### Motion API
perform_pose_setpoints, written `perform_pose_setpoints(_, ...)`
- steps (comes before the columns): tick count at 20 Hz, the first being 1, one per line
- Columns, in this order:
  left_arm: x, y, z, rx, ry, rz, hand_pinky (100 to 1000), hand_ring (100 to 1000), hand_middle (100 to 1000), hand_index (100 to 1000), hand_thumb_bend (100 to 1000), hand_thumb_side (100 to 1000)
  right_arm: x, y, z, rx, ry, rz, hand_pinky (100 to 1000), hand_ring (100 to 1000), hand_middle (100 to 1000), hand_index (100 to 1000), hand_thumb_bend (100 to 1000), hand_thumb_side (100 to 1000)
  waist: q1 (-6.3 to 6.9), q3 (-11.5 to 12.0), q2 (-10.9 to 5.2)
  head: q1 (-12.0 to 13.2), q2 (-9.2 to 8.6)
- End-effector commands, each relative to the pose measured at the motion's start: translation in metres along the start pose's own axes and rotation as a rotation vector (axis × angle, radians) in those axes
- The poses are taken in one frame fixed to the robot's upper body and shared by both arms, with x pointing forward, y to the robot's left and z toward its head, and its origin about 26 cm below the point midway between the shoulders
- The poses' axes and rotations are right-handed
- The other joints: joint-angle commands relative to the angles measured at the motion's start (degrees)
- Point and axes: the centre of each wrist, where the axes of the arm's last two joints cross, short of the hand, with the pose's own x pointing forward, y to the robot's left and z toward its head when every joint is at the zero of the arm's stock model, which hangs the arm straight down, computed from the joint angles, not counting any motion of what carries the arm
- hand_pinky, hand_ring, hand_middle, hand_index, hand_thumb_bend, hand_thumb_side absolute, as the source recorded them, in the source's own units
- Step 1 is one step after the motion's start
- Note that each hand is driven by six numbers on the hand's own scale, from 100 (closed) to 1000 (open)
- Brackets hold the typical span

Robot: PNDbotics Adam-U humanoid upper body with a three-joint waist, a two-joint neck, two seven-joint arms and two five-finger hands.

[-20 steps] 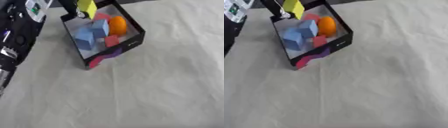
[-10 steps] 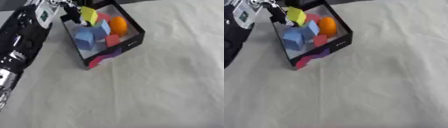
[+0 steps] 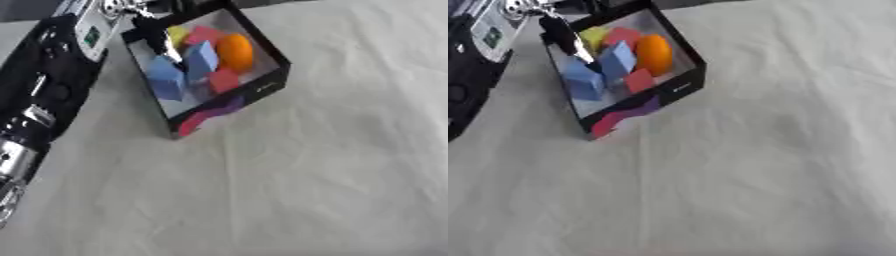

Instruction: Pick up objects on the table and place them in the box.

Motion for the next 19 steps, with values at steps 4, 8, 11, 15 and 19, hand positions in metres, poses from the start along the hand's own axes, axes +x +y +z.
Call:
perform_pose_setpoints(4, -0.011, 0.033, 0.044, 0.273, -0.084, 0.101, 736, 627, 626, 725, 450, 357, 0.01, -0.006, -0.004, -0.008, -0.035, 0.013, 774, 789, 750, 876, 100, 706, -0.31, 0.35, -2.11, -0.73, -0.39)
perform_pose_setpoints(8, -0.016, 0.026, 0.09, 0.474, -0.131, 0.264, 768, 677, 697, 726, 343, 384, 0.012, -0.007, -0.004, -0.012, -0.043, 0.011, 774, 788, 750, 875, 100, 699, -0.02, 0.25, -2.46, -1.72, -0.16)
perform_pose_setpoints(11, -0.018, 0.008, 0.119, 0.554, -0.112, 0.378, 768, 665, 695, 726, 272, 441, 0.011, -0.008, -0.004, -0.016, -0.043, 0.012, 774, 787, 749, 875, 100, 697, 0.08, 0.1, -2.7, -1.88, 0.01)
perform_pose_setpoints(15, -0.02, -0.027, 0.144, 0.666, -0.097, 0.607, 769, 655, 683, 717, 180, 474, 0.011, -0.008, -0.004, -0.02, -0.04, 0.007, 774, 786, 748, 875, 100, 700, 0.1, 0.13, -2.82, -1.97, 0.17)
perform_pose_setpoints(19, -0.019, -0.059, 0.156, 0.811, -0.083, 0.833, 763, 636, 670, 714, 173, 600, 0.01, -0.008, -0.004, -0.027, -0.038, -0.003, 775, 786, 748, 875, 100, 702, -0.01, 0.22, -2.84, -1.47, 0.2)
